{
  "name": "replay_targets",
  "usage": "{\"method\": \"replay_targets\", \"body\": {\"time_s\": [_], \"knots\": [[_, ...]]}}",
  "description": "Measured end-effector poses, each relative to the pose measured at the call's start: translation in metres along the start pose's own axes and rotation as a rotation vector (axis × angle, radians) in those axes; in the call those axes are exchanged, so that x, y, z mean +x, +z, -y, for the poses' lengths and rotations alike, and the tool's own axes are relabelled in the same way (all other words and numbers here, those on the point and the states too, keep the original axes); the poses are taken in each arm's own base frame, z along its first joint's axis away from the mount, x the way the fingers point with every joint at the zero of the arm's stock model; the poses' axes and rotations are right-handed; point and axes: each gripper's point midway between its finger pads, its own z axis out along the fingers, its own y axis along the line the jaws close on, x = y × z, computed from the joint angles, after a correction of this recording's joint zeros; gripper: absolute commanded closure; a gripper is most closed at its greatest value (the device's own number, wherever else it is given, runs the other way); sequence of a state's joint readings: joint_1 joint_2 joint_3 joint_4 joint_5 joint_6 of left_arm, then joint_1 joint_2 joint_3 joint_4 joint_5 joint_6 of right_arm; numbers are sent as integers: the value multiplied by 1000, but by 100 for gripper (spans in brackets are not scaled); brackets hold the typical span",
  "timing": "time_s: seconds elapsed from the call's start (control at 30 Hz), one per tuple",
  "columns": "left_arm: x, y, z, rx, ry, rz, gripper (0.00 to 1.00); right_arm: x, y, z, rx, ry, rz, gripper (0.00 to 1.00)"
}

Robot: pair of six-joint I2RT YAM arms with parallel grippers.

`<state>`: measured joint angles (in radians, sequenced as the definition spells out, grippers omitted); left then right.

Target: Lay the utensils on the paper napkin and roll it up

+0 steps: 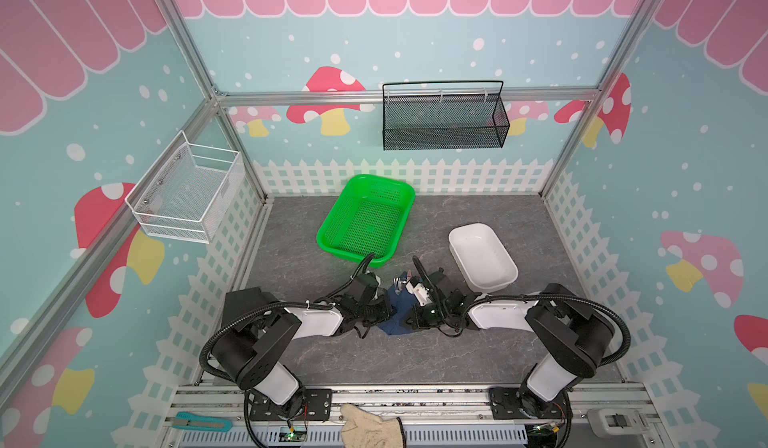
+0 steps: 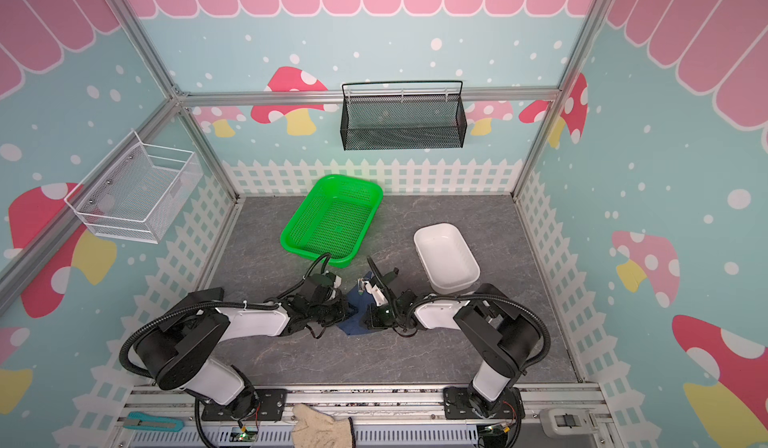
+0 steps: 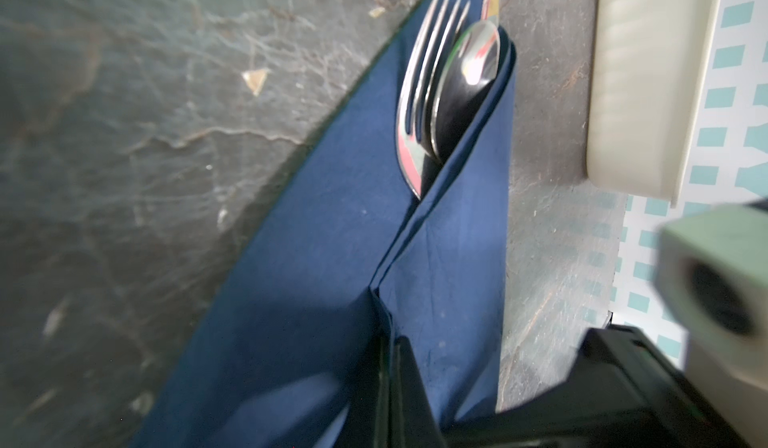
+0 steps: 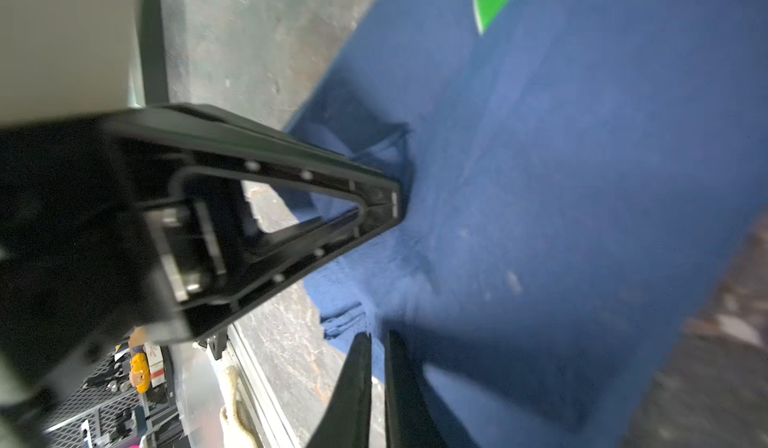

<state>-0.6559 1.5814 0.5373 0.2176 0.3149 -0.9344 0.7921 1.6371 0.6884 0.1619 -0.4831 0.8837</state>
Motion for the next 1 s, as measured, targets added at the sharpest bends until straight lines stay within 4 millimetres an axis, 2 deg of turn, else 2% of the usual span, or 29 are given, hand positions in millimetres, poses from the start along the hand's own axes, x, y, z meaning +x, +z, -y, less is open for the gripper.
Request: {"method": "replay_targets", "body": {"time_s": [0.07, 0.2, 0.53, 0.73, 0.83, 1.0], "knots": [[0, 0, 0, 0, 0, 0, 96, -6, -5, -6, -7, -13, 28, 88], [0, 0, 0, 0, 0, 0, 96, -7, -6, -5, 2, -13, 36, 88], [0, 0, 0, 1, -1, 0, 93, 6, 9, 12, 27, 15, -25, 88], [0, -6, 3, 1, 8, 4, 72, 7, 10, 13, 28, 16, -31, 89], [-3, -16, 9, 4, 20, 23, 64, 8, 10, 14, 29, 17, -32, 89], [-12, -41, 18, -1, 54, 92, 55, 8, 10, 14, 32, 14, -31, 89]]}}
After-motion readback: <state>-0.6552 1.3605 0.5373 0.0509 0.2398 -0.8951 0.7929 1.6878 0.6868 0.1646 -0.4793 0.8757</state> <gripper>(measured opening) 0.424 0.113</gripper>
